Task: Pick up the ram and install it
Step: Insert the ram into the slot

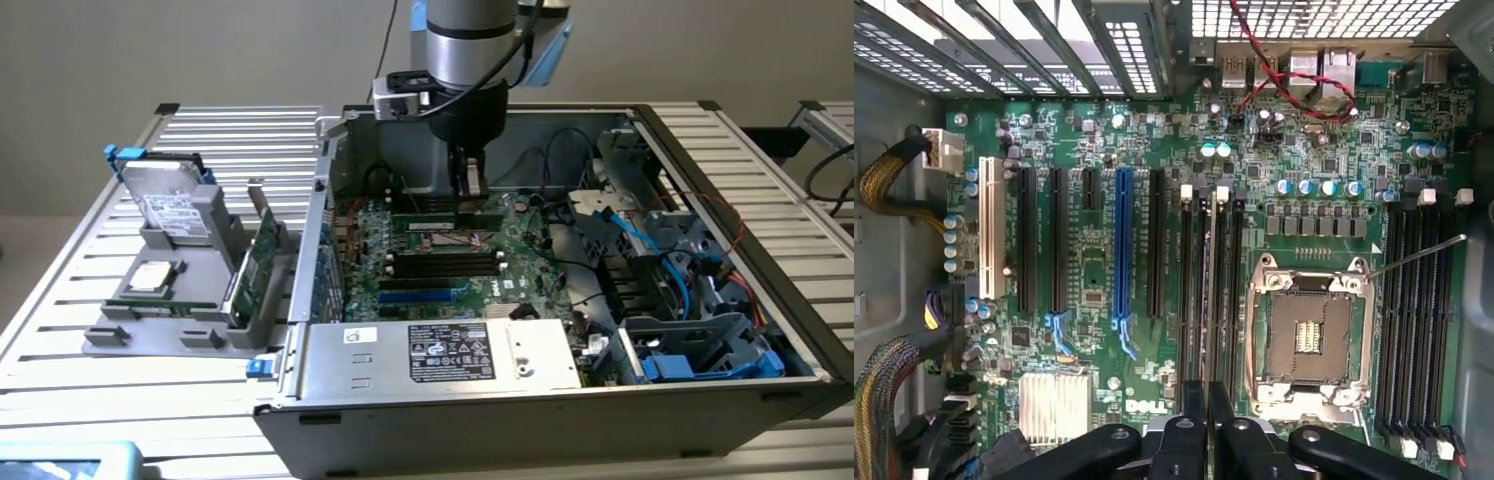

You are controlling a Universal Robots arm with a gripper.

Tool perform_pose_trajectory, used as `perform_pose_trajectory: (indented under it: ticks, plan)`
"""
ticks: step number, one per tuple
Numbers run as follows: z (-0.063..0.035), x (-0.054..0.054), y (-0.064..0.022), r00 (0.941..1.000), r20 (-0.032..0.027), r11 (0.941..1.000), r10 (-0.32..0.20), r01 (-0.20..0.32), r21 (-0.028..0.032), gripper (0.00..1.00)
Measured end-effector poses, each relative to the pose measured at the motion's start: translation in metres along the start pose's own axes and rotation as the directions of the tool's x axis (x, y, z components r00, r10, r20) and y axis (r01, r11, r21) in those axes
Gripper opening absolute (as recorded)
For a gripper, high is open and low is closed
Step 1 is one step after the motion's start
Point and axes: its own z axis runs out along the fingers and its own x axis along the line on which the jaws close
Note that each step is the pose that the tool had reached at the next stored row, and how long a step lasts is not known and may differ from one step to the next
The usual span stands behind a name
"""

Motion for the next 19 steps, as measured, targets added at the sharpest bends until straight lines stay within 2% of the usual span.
perform_pose_trajectory:
  ticks: [2,6,11,16,19]
  plan:
    - [0.0032,0.000,0.0002,1.0000,-0.0020,1.0000,0.000,0.000,0.0001,0.13]
    - [0.0074,0.000,0.0004,1.0000,-0.0099,1.0000,0.000,0.000,0.0000,0.13]
    - [0.0101,0.000,0.0004,0.9999,-0.0148,1.0000,-0.001,0.001,0.0000,0.13]
    - [0.0166,0.000,0.0007,0.9997,-0.0230,1.0000,-0.001,0.001,-0.0001,0.13]
    - [0.0196,0.000,0.0009,0.9996,-0.0266,1.0000,-0.001,0.001,0.0023,0.13]
